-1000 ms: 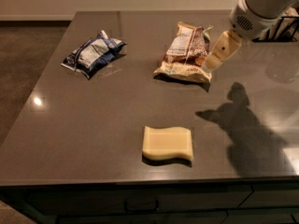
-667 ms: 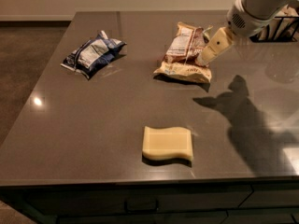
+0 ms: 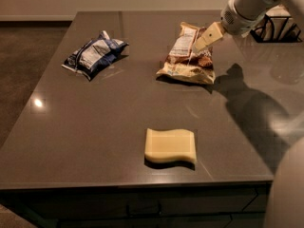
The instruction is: Pick brown chip bag
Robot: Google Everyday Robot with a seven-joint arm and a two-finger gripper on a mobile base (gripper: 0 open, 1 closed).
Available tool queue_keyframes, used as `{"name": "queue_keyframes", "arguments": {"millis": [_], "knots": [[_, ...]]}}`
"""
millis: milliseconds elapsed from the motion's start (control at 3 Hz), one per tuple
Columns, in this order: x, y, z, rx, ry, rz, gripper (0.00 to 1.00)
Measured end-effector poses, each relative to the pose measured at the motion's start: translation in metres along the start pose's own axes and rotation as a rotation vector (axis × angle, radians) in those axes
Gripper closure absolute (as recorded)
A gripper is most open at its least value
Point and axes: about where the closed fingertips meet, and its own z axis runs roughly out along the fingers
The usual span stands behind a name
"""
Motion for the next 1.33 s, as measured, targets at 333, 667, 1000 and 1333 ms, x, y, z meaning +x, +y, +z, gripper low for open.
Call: {"name": "queue_keyframes", "arguments": {"millis": [333,667,1000,1333], "knots": [[-0.017,-0.009,0.021,-0.011,-0.016,0.051,0.0],[-0.026,-0.015,0.037,-0.017,-0.02,0.086,0.0],[-0.032,-0.006,0.053,-0.049,-0.006,0.088,0.0],[-0.033,0.004,0.061,-0.064,0.035,0.081,0.16]]}}
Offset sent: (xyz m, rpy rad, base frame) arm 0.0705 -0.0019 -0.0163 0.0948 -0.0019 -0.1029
